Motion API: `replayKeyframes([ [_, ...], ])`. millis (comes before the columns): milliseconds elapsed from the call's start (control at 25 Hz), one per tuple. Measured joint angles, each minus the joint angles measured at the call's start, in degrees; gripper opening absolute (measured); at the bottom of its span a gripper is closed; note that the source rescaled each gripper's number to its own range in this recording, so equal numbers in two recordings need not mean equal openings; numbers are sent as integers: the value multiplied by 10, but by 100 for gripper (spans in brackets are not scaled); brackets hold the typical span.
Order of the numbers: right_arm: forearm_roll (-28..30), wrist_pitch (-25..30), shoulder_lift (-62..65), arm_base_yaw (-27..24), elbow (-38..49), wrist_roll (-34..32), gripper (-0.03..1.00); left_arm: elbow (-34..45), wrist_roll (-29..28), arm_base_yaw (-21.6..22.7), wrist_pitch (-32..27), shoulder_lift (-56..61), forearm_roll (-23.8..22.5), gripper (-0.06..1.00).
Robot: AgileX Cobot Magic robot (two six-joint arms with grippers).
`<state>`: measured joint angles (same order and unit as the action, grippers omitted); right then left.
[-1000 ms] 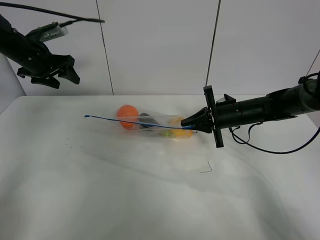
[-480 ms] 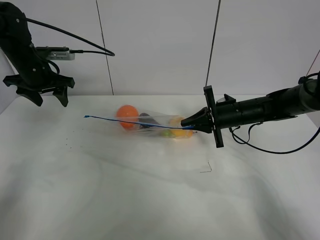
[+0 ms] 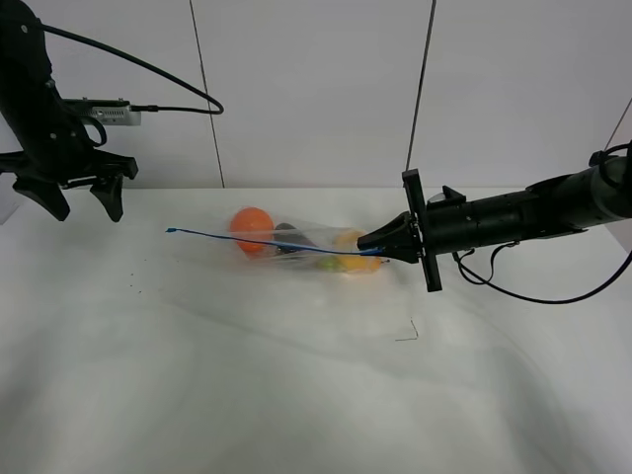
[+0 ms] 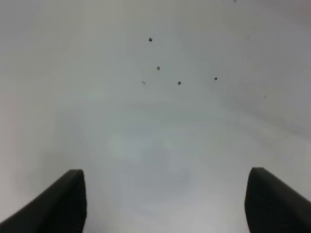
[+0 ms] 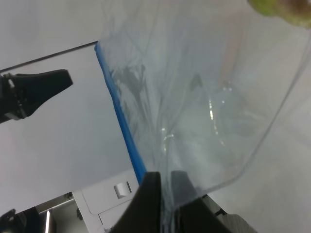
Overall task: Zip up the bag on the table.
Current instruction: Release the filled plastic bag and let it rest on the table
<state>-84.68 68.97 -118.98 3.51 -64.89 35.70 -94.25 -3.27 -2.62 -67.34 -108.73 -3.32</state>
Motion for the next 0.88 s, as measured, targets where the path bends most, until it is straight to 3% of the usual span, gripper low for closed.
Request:
replayKeyframes([
  [320, 0, 0, 0, 0, 0, 0, 0, 76, 20, 0, 0, 83, 1, 100],
  [880, 0, 0, 0, 0, 0, -1, 0, 460, 25, 0, 0, 445, 0, 100],
])
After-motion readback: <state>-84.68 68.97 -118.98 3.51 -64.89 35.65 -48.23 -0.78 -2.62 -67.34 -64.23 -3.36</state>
